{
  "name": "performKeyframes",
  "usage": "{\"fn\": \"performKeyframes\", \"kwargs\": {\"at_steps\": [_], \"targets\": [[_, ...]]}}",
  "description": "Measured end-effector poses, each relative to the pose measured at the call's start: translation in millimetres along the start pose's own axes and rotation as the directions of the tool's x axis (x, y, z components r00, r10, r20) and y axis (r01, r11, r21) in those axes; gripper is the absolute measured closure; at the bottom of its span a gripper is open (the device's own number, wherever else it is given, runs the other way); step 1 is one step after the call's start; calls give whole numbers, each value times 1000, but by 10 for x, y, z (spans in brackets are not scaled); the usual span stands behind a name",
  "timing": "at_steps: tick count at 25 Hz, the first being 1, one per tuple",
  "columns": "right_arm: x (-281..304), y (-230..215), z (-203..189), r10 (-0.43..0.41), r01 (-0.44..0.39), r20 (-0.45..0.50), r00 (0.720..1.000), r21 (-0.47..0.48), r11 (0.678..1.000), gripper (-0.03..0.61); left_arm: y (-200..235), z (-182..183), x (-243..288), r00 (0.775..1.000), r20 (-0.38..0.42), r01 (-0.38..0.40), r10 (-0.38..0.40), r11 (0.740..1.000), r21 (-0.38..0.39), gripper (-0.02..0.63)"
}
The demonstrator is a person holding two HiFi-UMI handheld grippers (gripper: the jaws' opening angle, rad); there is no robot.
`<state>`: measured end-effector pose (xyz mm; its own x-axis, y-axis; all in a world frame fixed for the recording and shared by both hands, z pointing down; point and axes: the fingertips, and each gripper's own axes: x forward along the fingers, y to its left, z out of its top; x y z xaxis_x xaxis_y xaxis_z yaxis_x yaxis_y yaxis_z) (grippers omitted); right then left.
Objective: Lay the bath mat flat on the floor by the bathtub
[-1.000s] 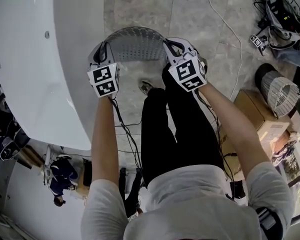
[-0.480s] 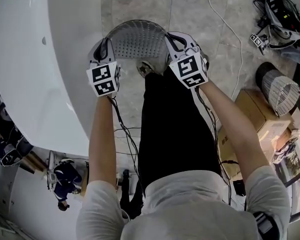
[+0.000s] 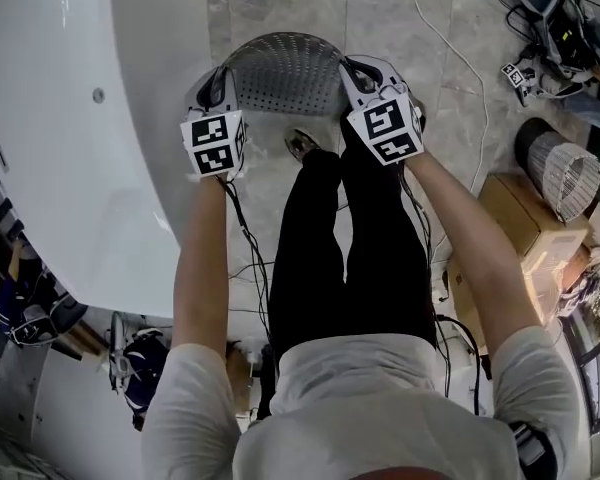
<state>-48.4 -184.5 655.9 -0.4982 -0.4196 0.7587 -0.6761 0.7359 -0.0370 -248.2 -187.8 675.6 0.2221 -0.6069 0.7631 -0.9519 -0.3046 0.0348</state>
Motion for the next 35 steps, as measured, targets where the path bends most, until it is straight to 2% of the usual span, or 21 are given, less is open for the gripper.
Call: {"fn": "performKeyframes", "kwargs": {"at_steps": [7,15,18,23,28,35], "targets": [[380,-174,-14,46,-46,-8,999,2,999,563,97,-28,274,997,-69,-21,20,1000,-9,586],[826,-512,-44,119,-117,-29,992,49,992,563,101,-118,629,988,-146,-59,53,998,-36,586],[939,-661,-28,138,-134,-42,990,78,988,563,88,-28,780,984,-169,-52,51,999,0,586],[1125,-876,2,158,-154,-60,986,67,986,563,215,145,1061,982,-175,-74,72,997,-4,586],[1312,-962,-89,180,-176,-75,981,64,982,563,32,35,1198,980,-189,-66,68,998,18,586],[1513,-1084,-177,157,-155,-83,984,21,988,563,129,-101,1315,982,-156,-118,104,989,-87,585]]}}
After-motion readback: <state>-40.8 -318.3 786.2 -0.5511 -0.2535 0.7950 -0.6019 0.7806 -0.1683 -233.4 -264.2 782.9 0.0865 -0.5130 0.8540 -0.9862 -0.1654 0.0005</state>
